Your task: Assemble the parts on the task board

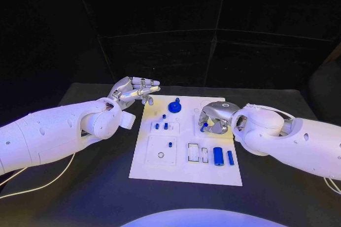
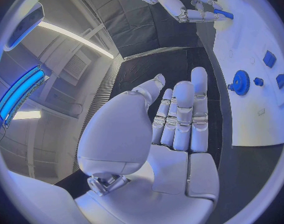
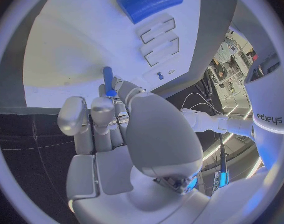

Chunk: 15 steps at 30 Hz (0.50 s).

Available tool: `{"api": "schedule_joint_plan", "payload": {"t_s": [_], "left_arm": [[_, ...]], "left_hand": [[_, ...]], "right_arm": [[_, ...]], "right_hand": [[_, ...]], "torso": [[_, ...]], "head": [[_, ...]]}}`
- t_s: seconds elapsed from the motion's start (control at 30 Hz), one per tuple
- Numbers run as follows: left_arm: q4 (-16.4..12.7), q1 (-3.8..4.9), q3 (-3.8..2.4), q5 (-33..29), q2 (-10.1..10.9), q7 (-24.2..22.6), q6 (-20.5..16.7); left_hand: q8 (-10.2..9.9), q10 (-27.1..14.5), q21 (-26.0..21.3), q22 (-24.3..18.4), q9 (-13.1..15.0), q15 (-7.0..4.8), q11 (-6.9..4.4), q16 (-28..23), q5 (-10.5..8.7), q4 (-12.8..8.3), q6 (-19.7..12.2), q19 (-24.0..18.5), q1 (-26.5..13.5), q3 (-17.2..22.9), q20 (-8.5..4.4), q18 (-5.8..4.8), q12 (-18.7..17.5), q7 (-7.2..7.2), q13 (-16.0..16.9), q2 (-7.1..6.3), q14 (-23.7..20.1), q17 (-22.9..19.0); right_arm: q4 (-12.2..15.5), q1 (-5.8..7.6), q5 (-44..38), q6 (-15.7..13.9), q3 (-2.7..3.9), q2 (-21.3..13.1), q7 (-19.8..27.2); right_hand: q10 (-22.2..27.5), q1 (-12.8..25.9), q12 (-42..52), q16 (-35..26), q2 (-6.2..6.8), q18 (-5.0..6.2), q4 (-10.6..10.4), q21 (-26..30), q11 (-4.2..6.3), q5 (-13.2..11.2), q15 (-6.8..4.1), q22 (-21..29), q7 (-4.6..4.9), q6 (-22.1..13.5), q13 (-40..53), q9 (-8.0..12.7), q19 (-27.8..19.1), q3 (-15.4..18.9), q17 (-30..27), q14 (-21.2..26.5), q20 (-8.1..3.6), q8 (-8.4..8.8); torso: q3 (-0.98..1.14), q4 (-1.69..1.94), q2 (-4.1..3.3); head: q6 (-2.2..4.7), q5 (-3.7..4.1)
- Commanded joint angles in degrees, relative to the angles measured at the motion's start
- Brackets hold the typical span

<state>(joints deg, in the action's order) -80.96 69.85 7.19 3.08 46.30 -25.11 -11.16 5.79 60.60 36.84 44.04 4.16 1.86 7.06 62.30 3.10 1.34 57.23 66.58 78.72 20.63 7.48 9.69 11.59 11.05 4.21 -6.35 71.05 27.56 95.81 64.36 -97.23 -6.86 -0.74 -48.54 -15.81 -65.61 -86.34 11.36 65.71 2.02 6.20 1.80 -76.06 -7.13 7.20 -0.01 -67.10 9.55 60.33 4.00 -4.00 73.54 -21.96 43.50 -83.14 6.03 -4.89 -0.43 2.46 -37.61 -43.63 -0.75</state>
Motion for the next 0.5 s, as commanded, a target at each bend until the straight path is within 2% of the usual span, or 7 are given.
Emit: {"api": "schedule_joint_plan", "payload": {"t_s": [0.03,0.27,0.5], "left_arm": [[-0.01,0.09,-0.04,-0.13,-0.05,-0.13,0.69],[0.00,0.09,-0.04,-0.13,-0.04,-0.11,0.64],[-0.08,0.09,-0.04,-0.13,-0.05,-0.13,0.64]], "left_hand": [[0.32,-0.22,-0.30,-0.09,-0.02,0.06,-0.02,-0.36,0.14,-0.08,0.03,-0.22,0.13,-0.37,0.14,0.78,0.26,0.14,-0.04,0.07,-0.21,-0.04],[0.32,-0.22,-0.30,-0.09,-0.02,0.06,-0.02,-0.36,0.14,-0.08,0.03,-0.22,0.13,-0.37,0.14,0.78,0.26,0.14,-0.04,0.07,-0.21,-0.04],[0.32,-0.22,-0.30,-0.09,-0.02,0.06,-0.02,-0.36,0.14,-0.08,0.03,-0.22,0.13,-0.37,0.14,0.78,0.26,0.14,-0.04,0.07,-0.21,-0.04]], "right_arm": [[1.08,0.10,-1.11,-3.50,0.05,-0.55,0.42],[4.24,0.26,-1.42,-4.58,0.12,-2.11,0.05],[7.72,1.33,-1.49,-5.84,0.18,-2.69,0.01]], "right_hand": [[-3.03,-0.29,0.21,0.28,0.39,-0.92,0.22,-0.37,2.38,-0.16,-0.10,-0.45,-0.12,0.54,0.09,0.02,0.45,-0.67,0.22,-0.35,0.07,-0.09],[-3.44,-0.03,0.04,0.56,0.73,-1.01,0.70,-0.79,2.45,-0.17,-0.16,-0.98,-0.20,0.80,0.12,0.04,0.66,-1.65,0.45,-0.33,0.01,-0.07],[-3.60,0.08,-0.11,0.79,0.96,-1.10,1.06,-1.13,2.44,-0.12,-0.18,-1.45,-0.20,0.85,0.13,0.06,0.87,-2.29,0.71,-0.33,-0.02,0.00]], "torso": [[-0.04,0.03,0.06],[-0.04,0.05,0.00],[-0.10,0.10,-0.02]], "head": [[0.11,0.11],[0.32,0.10],[0.37,-0.08]]}}
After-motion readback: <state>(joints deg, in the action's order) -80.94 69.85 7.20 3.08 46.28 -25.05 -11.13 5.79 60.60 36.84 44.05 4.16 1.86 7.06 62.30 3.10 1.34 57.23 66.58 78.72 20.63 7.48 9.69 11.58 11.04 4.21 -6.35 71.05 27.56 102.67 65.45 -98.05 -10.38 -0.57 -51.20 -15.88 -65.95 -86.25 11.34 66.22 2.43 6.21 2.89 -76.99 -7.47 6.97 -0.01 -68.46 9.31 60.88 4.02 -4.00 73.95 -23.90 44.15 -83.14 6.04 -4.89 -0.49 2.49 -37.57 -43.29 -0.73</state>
